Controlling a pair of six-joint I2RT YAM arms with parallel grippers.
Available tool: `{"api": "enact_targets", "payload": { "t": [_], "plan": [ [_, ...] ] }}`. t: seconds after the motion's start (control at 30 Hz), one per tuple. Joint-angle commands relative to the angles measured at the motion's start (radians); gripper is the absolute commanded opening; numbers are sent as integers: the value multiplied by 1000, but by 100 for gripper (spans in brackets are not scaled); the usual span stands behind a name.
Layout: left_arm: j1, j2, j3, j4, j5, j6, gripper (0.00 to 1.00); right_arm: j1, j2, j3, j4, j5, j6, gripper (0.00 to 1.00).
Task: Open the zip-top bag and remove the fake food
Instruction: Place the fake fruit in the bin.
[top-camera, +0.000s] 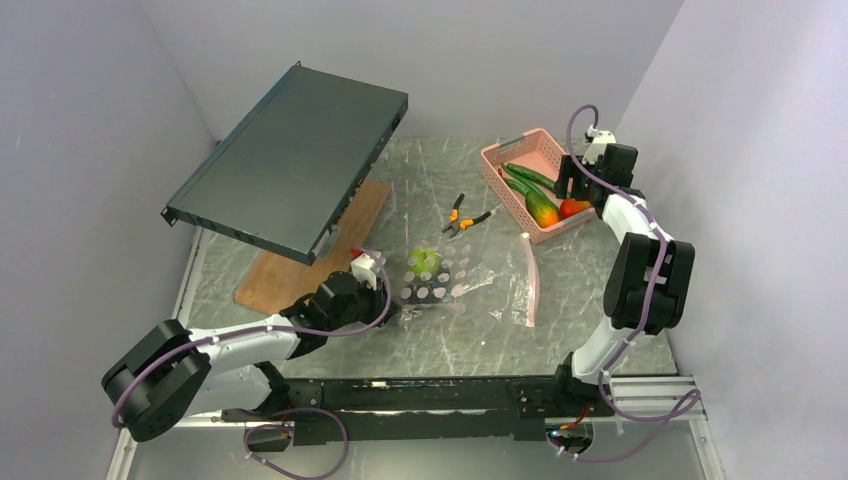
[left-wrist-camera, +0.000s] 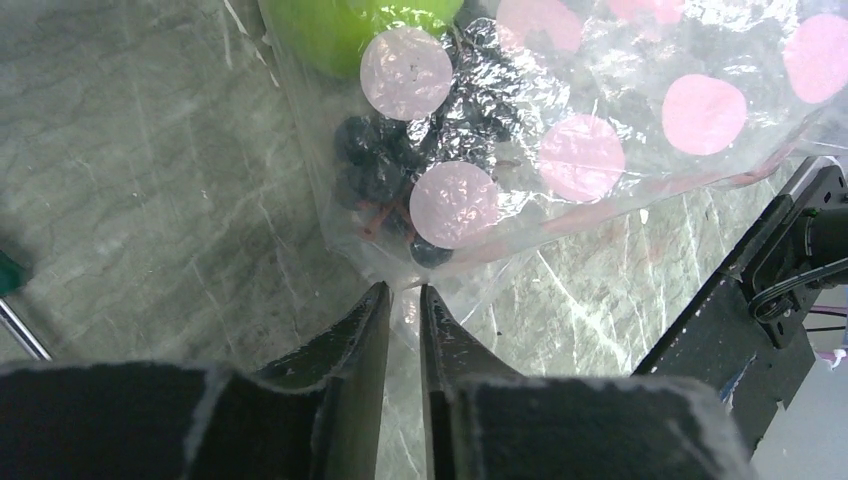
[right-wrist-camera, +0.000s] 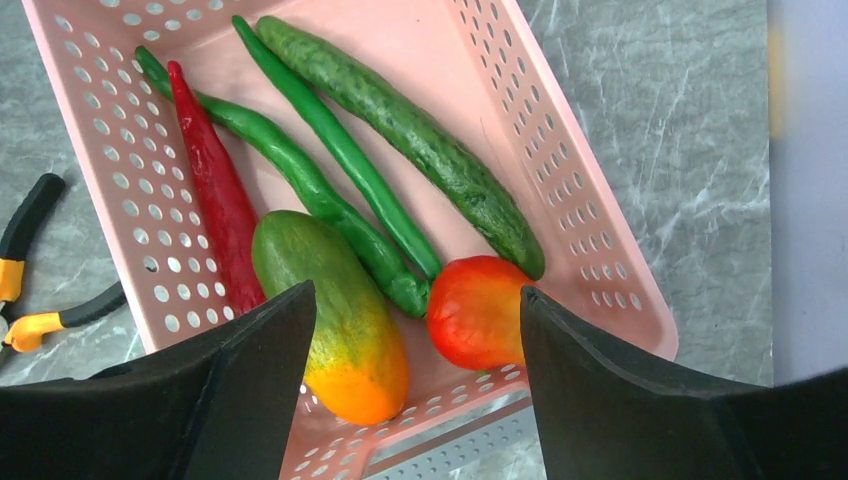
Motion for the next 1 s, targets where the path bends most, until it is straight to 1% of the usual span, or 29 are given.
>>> {"api": "enact_targets", "payload": {
  "t": [0.0, 0.17, 0.4, 0.53, 0.63, 0.7, 0.83, 0.97],
  "plan": [
    [2, -39, 12, -14, 1, 6, 25, 2, -64, 5, 22, -5, -13, 76],
    [2, -74, 10, -36, -10, 11, 37, 3, -186, -80, 31, -106, -46, 75],
    [2, -137, 0, -56, -22, 7, 58, 2, -376, -224, 6, -344, -127, 74],
    [4, -175, -1, -71, -22, 4, 70, 2, -475, -258, -93, -492, -236, 75],
    [3, -206, 0, -83, -19, 8, 77, -8, -557, -283, -200, -614, -357, 75],
    [4, -231, 0, -88, -17, 8, 84, -17, -614, -316, -222, -660, -397, 75],
    [4, -273, -10, -81, -12, 1, 99, -56, -724, -396, -204, -736, -414, 76],
    [5, -317, -33, -46, -2, -21, 100, -93, -781, -416, -225, -758, -429, 77]
  ]
}}
